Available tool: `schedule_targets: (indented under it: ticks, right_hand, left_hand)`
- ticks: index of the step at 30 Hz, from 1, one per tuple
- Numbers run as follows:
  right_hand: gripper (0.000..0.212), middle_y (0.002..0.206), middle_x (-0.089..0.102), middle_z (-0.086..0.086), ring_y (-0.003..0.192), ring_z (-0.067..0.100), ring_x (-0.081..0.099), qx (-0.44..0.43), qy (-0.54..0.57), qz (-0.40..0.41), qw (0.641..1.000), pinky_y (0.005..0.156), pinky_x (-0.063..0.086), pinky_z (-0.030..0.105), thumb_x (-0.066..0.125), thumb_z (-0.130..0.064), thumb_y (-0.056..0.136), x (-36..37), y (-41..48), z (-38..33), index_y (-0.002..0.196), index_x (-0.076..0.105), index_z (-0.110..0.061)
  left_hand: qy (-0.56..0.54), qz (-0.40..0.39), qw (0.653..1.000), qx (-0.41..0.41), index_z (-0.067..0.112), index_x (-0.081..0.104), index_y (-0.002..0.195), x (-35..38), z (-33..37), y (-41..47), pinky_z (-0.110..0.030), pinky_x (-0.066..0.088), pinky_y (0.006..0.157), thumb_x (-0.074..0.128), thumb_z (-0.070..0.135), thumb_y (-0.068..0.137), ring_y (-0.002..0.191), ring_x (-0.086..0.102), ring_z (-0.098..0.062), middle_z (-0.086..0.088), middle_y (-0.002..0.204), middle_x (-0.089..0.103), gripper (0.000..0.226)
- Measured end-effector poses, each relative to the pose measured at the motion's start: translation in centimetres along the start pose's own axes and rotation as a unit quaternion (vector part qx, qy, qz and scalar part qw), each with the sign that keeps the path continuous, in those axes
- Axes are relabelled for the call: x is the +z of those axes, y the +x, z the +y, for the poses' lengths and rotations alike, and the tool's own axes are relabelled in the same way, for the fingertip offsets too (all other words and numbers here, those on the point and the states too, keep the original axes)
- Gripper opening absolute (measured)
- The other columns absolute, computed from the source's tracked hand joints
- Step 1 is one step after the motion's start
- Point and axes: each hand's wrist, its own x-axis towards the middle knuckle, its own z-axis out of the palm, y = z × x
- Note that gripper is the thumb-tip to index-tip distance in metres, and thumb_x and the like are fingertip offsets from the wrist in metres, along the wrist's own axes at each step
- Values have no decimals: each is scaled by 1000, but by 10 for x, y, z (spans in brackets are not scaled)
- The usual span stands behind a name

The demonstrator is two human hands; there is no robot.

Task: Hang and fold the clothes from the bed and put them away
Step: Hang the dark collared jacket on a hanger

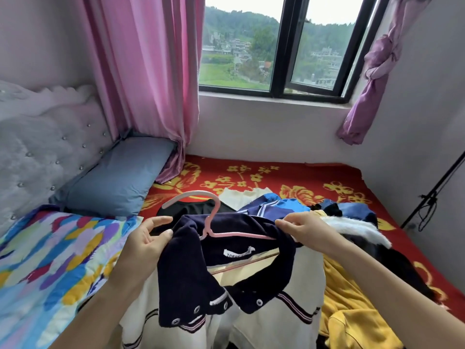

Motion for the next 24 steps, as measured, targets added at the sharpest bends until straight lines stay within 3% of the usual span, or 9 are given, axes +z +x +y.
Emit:
schedule_targets:
  ticks: [3, 6, 11, 14, 17, 19, 21, 23, 24]
  right_hand:
    - [36, 59, 35, 1, 53, 12, 30, 12, 61, -74, 995, 48, 24, 18, 56, -31, 93, 1, 0, -10, 65, 47, -9]
    - [36, 56, 44, -1, 54, 9, 39, 46, 205, -148, 966, 53, 32, 18, 57, -19, 93, 0, 3, -18, 59, 50, -10]
    - [40, 61, 65, 8, 63, 20, 60, 186, 450, -199, 850, 64, 46, 30, 46, -14, 94, -3, 16, -17, 63, 68, -5]
    - [23, 55, 61, 2, 55, 14, 57, 198, 385, -146, 890, 53, 49, 25, 48, -11, 92, 9, 28, -17, 70, 57, -8]
    - [25, 65, 53, -4, 57, 7, 49, 158, 143, -175, 961, 48, 42, 13, 50, -18, 93, 25, 32, -25, 68, 52, -17]
    - [27, 62, 50, -3, 58, 10, 45, 109, 24, -199, 974, 50, 38, 14, 51, -21, 90, 30, 33, -27, 63, 50, -16]
    - [30, 67, 54, 5, 65, 17, 48, 40, 23, -119, 992, 63, 40, 28, 52, -20, 91, 29, 33, -27, 63, 53, -9]
    - [29, 73, 54, 11, 74, 22, 49, -76, 35, 96, 992, 68, 34, 35, 50, -15, 94, 21, 25, -28, 68, 53, -3]
    - [28, 76, 56, 11, 77, 24, 51, -158, 12, 196, 968, 69, 32, 33, 50, -14, 95, 17, 18, -34, 70, 56, -1]
  left_hand:
    - [16, -10, 1000, 23, 28, 65, 101, -4, 1, -3, -28, 53, 62, 56, 4, 91, 67, 64, -23, -13, 74, 70, 27]
    - [33, -2, 998, 53, 27, 71, 82, -8, 5, -9, -15, 53, 58, 58, 1, 89, 68, 69, -10, 0, 74, 74, 30]
    - [44, 27, 997, 64, 23, 71, 66, -16, 10, -21, -4, 44, 52, 61, 0, 85, 63, 64, 5, 11, 65, 71, 32]
    - [41, 42, 995, 78, 24, 72, 66, -18, 10, -26, -5, 45, 52, 63, 0, 84, 64, 65, 3, 8, 67, 72, 31]
    - [17, 75, 994, 74, 26, 72, 61, -18, 10, -24, -6, 45, 50, 65, -1, 83, 60, 64, 2, 10, 64, 71, 35]
    - [14, 84, 994, 67, 31, 73, 58, -18, 10, -20, -7, 45, 49, 67, 0, 81, 57, 64, 2, 13, 62, 70, 39]
    - [13, 88, 994, 58, 38, 73, 62, -20, 9, -17, -9, 46, 49, 69, 3, 81, 56, 63, 1, 13, 63, 70, 40]
    - [11, 100, 993, 57, 38, 72, 64, -22, 9, -14, -10, 46, 47, 70, 4, 80, 53, 62, 0, 11, 63, 70, 37]
    - [8, 106, 993, 59, 36, 72, 64, -24, 9, -12, -10, 46, 46, 70, 4, 80, 51, 61, 0, 10, 61, 70, 36]
